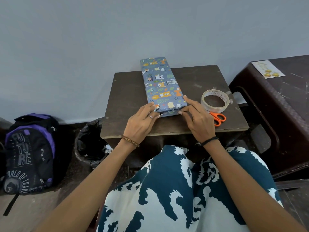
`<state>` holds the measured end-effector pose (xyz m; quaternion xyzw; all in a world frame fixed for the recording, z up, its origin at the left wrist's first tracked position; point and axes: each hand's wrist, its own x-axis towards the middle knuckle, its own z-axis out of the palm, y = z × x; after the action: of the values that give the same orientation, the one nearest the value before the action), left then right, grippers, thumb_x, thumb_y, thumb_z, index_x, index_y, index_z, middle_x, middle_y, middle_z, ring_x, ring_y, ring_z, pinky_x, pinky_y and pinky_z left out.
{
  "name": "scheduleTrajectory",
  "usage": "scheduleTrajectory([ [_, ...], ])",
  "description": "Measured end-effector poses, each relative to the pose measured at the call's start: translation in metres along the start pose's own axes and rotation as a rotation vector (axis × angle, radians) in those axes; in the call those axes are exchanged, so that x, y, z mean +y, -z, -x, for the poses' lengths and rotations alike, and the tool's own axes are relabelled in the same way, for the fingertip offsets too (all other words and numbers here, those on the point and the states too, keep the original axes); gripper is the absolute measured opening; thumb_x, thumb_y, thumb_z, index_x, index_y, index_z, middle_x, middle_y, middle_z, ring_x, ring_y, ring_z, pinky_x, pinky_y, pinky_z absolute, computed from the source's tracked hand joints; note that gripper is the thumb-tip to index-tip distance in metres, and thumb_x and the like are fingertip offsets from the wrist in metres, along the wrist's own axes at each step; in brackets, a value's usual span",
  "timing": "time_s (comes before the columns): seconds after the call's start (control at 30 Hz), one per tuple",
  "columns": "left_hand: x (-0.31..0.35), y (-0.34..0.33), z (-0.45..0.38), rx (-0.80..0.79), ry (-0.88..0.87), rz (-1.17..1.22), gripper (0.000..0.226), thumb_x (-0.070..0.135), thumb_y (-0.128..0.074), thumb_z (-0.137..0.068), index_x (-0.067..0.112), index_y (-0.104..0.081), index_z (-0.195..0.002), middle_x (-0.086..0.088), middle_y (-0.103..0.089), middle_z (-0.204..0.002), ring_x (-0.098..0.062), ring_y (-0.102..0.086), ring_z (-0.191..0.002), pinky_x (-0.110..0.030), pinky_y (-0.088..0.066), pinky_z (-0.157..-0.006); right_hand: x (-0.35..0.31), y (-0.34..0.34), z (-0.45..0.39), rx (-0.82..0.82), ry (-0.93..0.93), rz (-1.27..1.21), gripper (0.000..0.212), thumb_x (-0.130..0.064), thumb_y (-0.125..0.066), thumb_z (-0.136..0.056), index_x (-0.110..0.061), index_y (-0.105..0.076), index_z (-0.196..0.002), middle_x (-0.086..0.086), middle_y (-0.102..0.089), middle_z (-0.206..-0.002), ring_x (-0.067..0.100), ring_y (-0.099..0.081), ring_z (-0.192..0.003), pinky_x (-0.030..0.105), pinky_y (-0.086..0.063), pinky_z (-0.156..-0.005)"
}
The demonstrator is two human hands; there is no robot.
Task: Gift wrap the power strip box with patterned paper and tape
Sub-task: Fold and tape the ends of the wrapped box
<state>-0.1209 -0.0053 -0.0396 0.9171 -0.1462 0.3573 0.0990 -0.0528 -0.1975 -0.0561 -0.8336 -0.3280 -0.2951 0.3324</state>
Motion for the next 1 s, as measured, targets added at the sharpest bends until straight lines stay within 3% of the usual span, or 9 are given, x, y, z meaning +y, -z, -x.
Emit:
scheduleTrajectory([
  [0.1,0.001,0.001,-0.003,0.039,0.022,0.049,0.038,0.020,-0.043,-0.094,0.000,-0.070,-0.077,-0.015,-0.068,-0.092,-0.026,-0.067,-0.095,-0.032,-0.058,-0.067,0.000,-0.001,-0.001,0.018,-0.015,-0.017,0.007,-0.010,-0.069,-0.083,-0.004,-0.067,-0.080,0.009,-0.063,-0.120,0.021,-0.067,-0.089,0.035,-0.055,-0.067],
  [0.23,-0.001,0.000,-0.005,0.061,0.032,0.069,0.036,0.019,-0.044,-0.093,0.001,-0.070,-0.077,-0.014,-0.068,-0.091,-0.023,-0.064,-0.097,-0.031,-0.057,-0.070,0.002,-0.002,-0.003,0.040,-0.032,-0.069,0.011,-0.013,-0.070,-0.082,-0.002,-0.066,-0.083,0.010,-0.064,-0.119,0.023,-0.067,-0.087,0.035,-0.055,-0.067],
  [0.37,-0.006,-0.003,-0.004,0.047,0.017,0.075,0.025,0.013,-0.053,-0.089,-0.001,-0.071,-0.078,-0.015,-0.068,-0.091,-0.028,-0.066,-0.094,-0.035,-0.058,-0.069,0.004,-0.003,-0.005,-0.012,-0.202,-0.231,0.041,-0.015,-0.072,-0.080,-0.001,-0.056,-0.116,0.007,-0.063,-0.110,0.019,-0.063,-0.076,0.038,-0.056,-0.065],
  [0.47,-0.012,-0.008,0.001,0.020,0.009,0.082,0.020,0.009,-0.054,-0.085,-0.001,-0.070,-0.079,-0.014,-0.067,-0.092,-0.024,-0.061,-0.099,-0.035,-0.058,-0.067,0.007,-0.002,-0.007,-0.159,-0.210,-0.298,0.055,-0.017,-0.068,-0.084,-0.009,-0.046,-0.133,0.006,-0.052,-0.131,0.016,-0.061,-0.090,0.021,-0.051,-0.081],
  [0.57,-0.016,-0.013,0.008,-0.020,-0.015,0.071,0.023,0.010,-0.052,-0.085,-0.002,-0.070,-0.079,-0.010,-0.063,-0.095,-0.018,-0.050,-0.100,-0.036,-0.058,-0.058,0.011,-0.006,-0.008,-0.287,-0.140,-0.227,0.044,-0.013,-0.065,-0.086,-0.010,-0.054,-0.129,0.005,-0.045,-0.141,0.021,-0.054,-0.118,0.032,-0.044,-0.100],
  [0.7,-0.021,-0.016,0.010,-0.065,-0.016,0.076,0.019,0.013,-0.054,-0.086,0.002,-0.070,-0.086,-0.011,-0.062,-0.095,-0.017,-0.049,-0.096,-0.038,-0.057,-0.052,0.010,-0.011,-0.008,-0.285,-0.213,-0.222,0.041,-0.011,-0.066,-0.085,-0.014,-0.058,-0.125,0.001,-0.050,-0.137,0.019,-0.053,-0.121,0.032,-0.044,-0.100],
  [0.8,-0.021,-0.016,0.008,-0.068,-0.012,0.044,0.011,0.016,-0.051,-0.088,0.018,-0.054,-0.099,-0.008,-0.062,-0.088,-0.015,-0.047,-0.087,-0.030,-0.051,-0.048,0.012,-0.011,-0.008,-0.264,-0.217,-0.214,0.039,-0.012,-0.066,-0.084,-0.016,-0.060,-0.123,0.001,-0.052,-0.135,0.017,-0.054,-0.120,0.031,-0.046,-0.098],
  [0.9,-0.021,-0.019,0.004,-0.057,-0.026,-0.012,0.023,0.019,-0.051,-0.085,0.019,-0.045,-0.107,-0.008,-0.061,-0.088,-0.016,-0.044,-0.085,-0.025,-0.045,-0.068,0.011,-0.013,-0.008,-0.257,-0.226,-0.220,0.038,-0.012,-0.066,-0.085,-0.017,-0.061,-0.122,0.000,-0.053,-0.135,0.016,-0.054,-0.119,0.031,-0.046,-0.097],
  [1.0,-0.025,-0.024,-0.001,-0.110,-0.081,-0.162,0.040,0.028,-0.056,-0.082,0.017,-0.043,-0.118,-0.009,-0.063,-0.096,-0.021,-0.054,-0.093,-0.042,-0.039,-0.099,0.011,-0.013,-0.008,-0.255,-0.234,-0.226,0.037,-0.012,-0.065,-0.086,-0.017,-0.061,-0.122,0.000,-0.053,-0.135,0.016,-0.054,-0.120,0.031,-0.046,-0.097],
])
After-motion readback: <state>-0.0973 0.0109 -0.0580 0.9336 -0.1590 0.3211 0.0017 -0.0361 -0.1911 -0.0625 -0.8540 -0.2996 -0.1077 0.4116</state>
